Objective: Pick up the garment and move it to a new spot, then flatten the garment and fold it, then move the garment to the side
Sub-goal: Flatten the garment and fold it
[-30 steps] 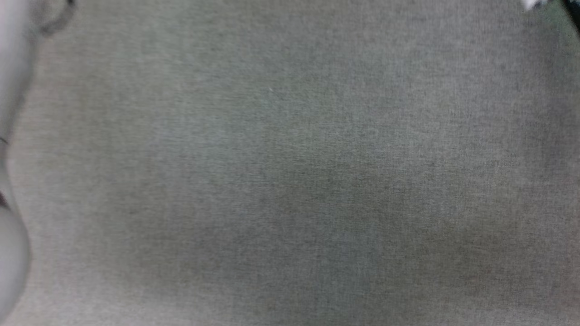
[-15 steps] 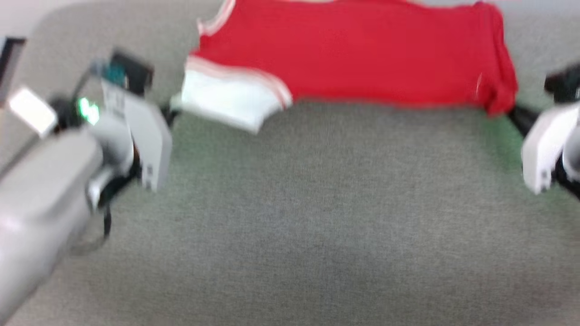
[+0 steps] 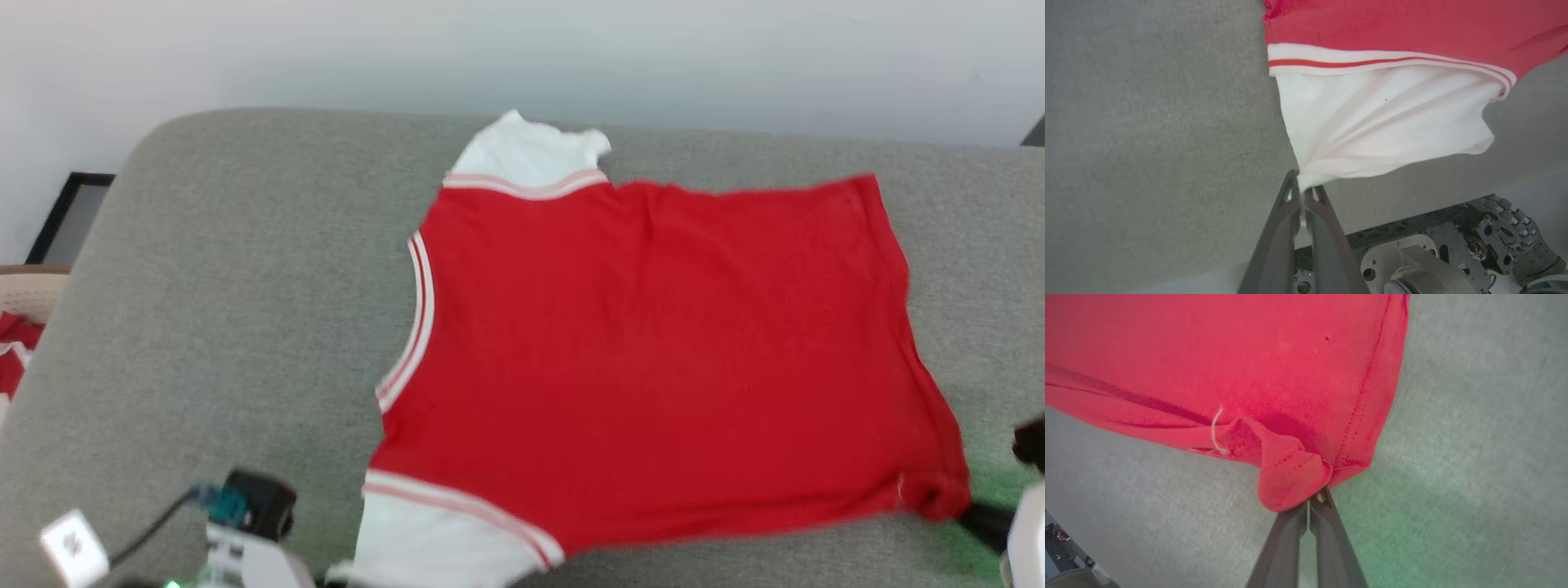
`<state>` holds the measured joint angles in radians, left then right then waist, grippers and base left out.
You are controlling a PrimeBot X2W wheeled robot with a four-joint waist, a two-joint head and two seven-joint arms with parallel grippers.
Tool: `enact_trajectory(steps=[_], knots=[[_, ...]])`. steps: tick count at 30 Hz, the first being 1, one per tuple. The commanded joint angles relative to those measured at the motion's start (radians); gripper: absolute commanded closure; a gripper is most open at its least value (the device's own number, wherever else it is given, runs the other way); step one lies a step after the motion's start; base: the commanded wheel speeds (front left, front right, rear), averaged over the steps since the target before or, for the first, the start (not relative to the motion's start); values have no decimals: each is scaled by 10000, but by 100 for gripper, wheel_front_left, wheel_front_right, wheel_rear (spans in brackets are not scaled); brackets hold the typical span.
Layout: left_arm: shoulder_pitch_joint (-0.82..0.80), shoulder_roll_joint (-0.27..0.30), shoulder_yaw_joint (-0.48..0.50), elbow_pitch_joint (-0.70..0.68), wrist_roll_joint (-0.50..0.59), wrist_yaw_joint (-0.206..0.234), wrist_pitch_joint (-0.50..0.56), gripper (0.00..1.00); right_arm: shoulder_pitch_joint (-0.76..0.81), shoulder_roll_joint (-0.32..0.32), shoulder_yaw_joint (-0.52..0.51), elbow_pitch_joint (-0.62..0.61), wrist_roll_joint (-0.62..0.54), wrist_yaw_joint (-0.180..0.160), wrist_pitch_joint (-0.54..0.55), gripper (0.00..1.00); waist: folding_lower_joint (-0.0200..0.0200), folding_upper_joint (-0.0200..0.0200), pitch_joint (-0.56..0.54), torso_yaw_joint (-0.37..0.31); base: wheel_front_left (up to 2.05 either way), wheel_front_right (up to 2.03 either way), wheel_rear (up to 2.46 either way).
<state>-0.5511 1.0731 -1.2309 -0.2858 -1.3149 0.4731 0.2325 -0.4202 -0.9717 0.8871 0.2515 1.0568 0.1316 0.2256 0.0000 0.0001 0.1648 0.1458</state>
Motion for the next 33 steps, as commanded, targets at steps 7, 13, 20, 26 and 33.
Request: enact_trajectory(steps=[7,13,20,26,33], knots=[[1042,616,-24,-1110,-500,1027,-380,100,2071,-305,-1016,-878,278,-18,146,100,0,-1,-63,191,0,0,0],[146,1071,253,-1561,131,1017,-84,100,2232,-93,-2347,-1687,-354,-18,606,100,0,-1,57,-56,0,0,0],[-1884,1173,788,-1042,974,63,1203,100,1358,629,-3656,-2259,-1497,-17,1751,100,0,-1,331,-367,0,0,0],[-3399,296,1111,761,1100,-1207,2118,100,30,1627,-3817,-1879,-2218,-17,2646,100,0,-1,621,-558,0,0,0],[-4293,-1189,1035,3656,971,-2530,2612,100,-1381,2404,-3285,-721,-2487,-17,3114,100,0,-1,1016,-641,0,0,0]])
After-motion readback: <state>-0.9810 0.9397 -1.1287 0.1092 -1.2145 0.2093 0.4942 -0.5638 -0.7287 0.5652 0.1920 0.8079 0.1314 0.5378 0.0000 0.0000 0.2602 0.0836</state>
